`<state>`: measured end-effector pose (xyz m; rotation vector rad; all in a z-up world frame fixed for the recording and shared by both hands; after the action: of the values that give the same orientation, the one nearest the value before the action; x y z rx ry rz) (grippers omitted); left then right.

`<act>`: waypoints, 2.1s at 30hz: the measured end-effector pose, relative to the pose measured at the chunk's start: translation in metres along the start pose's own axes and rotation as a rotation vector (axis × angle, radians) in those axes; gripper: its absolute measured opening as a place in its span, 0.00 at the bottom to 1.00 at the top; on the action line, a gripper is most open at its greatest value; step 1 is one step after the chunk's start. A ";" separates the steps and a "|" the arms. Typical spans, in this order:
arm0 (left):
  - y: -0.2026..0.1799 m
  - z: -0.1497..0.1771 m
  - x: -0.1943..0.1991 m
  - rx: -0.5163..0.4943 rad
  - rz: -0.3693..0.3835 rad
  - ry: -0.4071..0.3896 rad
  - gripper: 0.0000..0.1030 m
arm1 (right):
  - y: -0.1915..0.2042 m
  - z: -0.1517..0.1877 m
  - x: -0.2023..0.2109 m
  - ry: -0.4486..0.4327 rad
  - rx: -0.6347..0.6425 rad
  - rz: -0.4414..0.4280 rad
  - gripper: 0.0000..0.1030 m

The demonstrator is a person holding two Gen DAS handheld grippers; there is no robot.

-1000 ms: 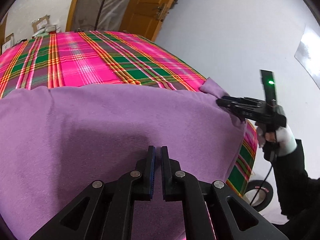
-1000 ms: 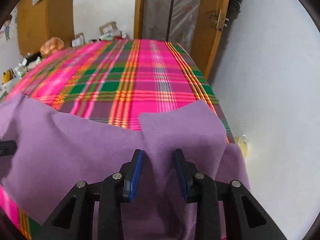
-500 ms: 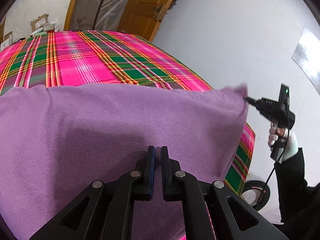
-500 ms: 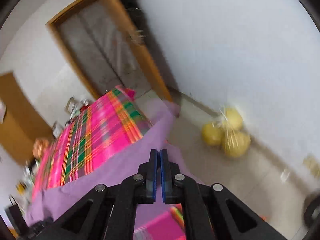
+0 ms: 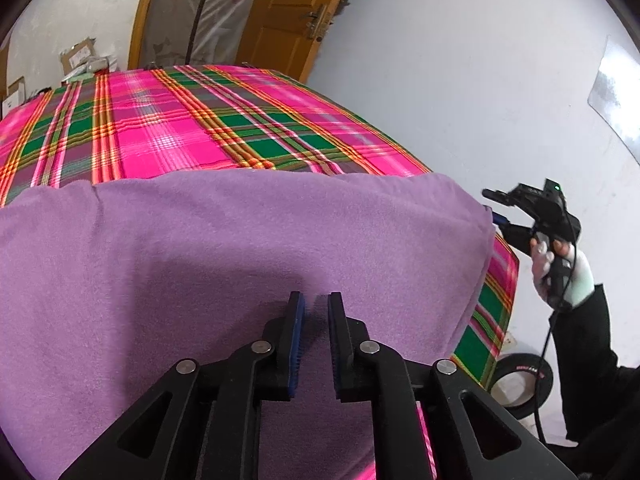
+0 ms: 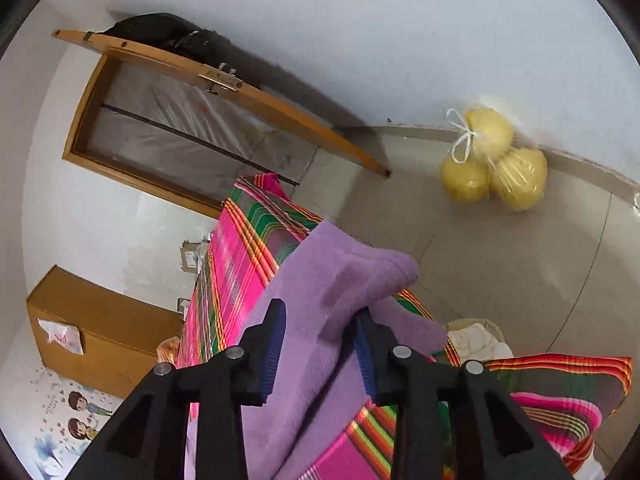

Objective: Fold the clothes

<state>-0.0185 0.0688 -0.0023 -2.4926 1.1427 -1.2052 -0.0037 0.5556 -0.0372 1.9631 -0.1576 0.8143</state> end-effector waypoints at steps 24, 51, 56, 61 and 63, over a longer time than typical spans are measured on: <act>-0.064 0.007 -0.026 -0.207 0.102 0.091 0.43 | -0.031 0.001 0.005 0.001 -0.063 0.013 0.17; -0.107 0.015 -0.039 -0.425 0.059 0.103 0.02 | 0.001 -0.001 0.023 -0.035 0.025 -0.078 0.03; -0.106 0.005 -0.021 -0.389 0.121 0.055 0.02 | 0.006 0.001 0.041 -0.071 0.041 -0.109 0.03; -0.098 0.010 -0.034 -0.355 0.153 0.101 0.02 | -0.013 0.002 0.026 -0.037 0.017 -0.057 0.03; -0.096 0.013 -0.039 -0.343 0.162 0.119 0.02 | -0.025 0.005 0.018 -0.017 -0.009 -0.027 0.03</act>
<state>0.0306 0.1604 0.0060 -2.5213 1.6747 -1.2149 0.0234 0.5683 -0.0464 1.9597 -0.1442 0.7777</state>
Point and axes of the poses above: each gripper's, at about its wrist camera, not at the fingertips, and x roughly against the way its jaws point, y to its left, z to its underside, the point moved 3 cm from there along -x, roughly the way its jaws point, and after that the axes turned 7 degrees about z, right-handed, at the moved point
